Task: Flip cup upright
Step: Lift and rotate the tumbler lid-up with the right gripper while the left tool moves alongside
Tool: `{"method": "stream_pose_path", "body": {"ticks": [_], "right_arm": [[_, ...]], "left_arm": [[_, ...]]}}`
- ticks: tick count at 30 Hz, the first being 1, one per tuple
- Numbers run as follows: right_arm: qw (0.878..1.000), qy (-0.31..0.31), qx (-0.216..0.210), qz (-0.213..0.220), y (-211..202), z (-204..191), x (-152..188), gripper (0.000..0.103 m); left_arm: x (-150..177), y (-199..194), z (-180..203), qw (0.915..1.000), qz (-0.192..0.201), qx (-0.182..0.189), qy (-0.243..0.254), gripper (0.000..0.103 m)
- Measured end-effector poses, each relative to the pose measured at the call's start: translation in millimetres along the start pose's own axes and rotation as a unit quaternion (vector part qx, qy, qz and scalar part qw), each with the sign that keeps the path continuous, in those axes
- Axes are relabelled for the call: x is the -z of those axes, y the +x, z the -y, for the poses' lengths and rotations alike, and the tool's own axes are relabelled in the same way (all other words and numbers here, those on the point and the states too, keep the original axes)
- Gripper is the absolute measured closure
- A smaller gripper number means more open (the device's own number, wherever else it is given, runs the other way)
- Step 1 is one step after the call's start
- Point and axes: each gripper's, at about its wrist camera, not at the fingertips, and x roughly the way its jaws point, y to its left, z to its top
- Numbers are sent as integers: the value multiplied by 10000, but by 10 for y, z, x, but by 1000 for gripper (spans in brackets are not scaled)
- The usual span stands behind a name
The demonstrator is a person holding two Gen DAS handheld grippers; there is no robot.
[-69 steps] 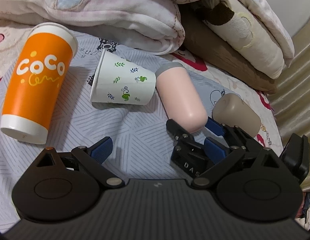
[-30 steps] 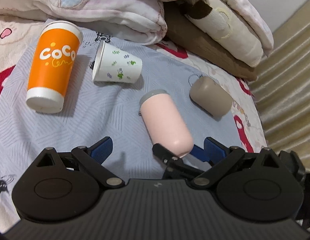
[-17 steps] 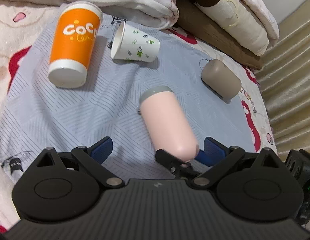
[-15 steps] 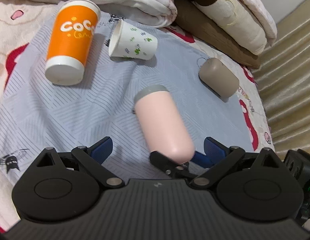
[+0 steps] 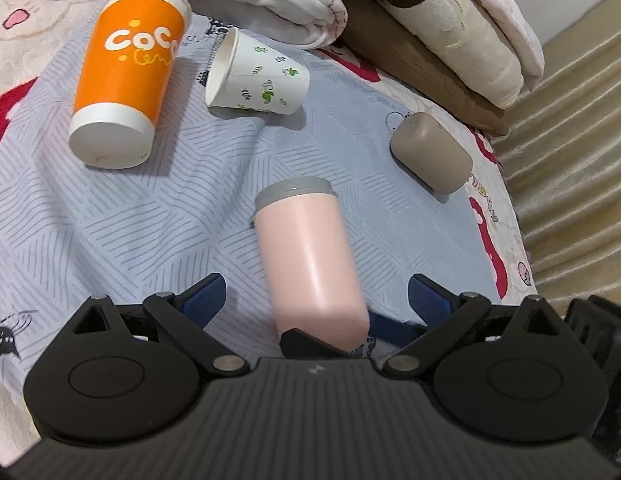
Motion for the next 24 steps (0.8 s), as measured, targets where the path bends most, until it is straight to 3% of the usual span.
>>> {"method": "stream_pose_path", "body": {"ticks": [2,7,13,17,20,24], "right_arm": [[9998,-87,-100,118,-58,12,-49,18],[9952,-837,-471,-186,-22,48,-300,17],[9859,-1056,-1062,-746,120,91,-507,18],[9876,-915,-1020,-770,204,93,-547,22],[9890,-828,-946,-783,230,137,-519,31],[9889,-775,-986,-794,235,195,-519,31]], "left_arm": [[-41,29,-1,9999,-46,47,78,4],[-188,84,-61,9997,-45,175,167,6],[-226,219,-134,9988,-288,402,30,26],[-217,262,-158,9990,-289,355,-1,35],[-233,281,-200,9988,-278,375,-127,35],[-220,351,-228,9989,-343,273,-159,35]]}}
